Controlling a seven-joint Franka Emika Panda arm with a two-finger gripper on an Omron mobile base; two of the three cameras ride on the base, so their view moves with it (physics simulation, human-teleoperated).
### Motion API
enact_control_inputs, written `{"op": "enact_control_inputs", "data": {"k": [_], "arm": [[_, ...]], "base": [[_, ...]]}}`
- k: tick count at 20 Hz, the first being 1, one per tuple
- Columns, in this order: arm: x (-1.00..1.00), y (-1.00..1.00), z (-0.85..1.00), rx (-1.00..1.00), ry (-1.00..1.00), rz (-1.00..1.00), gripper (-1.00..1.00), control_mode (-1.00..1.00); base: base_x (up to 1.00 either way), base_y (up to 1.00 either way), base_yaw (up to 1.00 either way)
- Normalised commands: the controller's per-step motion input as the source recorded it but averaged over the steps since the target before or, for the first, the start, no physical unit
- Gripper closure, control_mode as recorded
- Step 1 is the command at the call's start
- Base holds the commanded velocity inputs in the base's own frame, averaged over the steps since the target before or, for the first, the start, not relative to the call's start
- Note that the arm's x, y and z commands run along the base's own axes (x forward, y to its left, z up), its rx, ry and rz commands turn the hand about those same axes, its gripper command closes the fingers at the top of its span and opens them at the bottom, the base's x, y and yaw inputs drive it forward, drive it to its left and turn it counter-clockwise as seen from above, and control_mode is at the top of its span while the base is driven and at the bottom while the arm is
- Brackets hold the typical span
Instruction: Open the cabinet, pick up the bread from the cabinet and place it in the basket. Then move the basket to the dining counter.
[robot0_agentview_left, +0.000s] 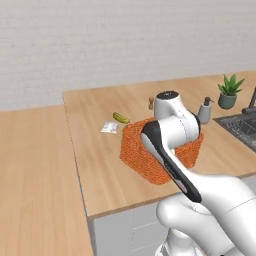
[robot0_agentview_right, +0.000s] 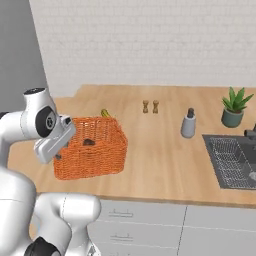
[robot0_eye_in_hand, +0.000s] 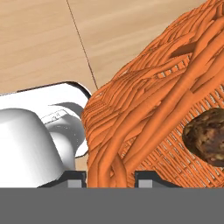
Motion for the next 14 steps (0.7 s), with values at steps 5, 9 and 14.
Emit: {"op": "enact_control_inputs", "data": {"k": [5, 9, 14], "arm": [[0.00, 0.00, 0.00, 0.00, 0.00, 0.00, 1.00, 1.00], [0.00, 0.00, 0.00, 0.00, 0.00, 0.00, 1.00, 1.00], [0.96, 0.09, 0.00, 0.00, -0.13, 0.00, 1.00, -1.00]], "base": [[0.49, 0.47, -0.33], [0.66, 0.22, -0.09], [0.00, 0.00, 0.00]]}}
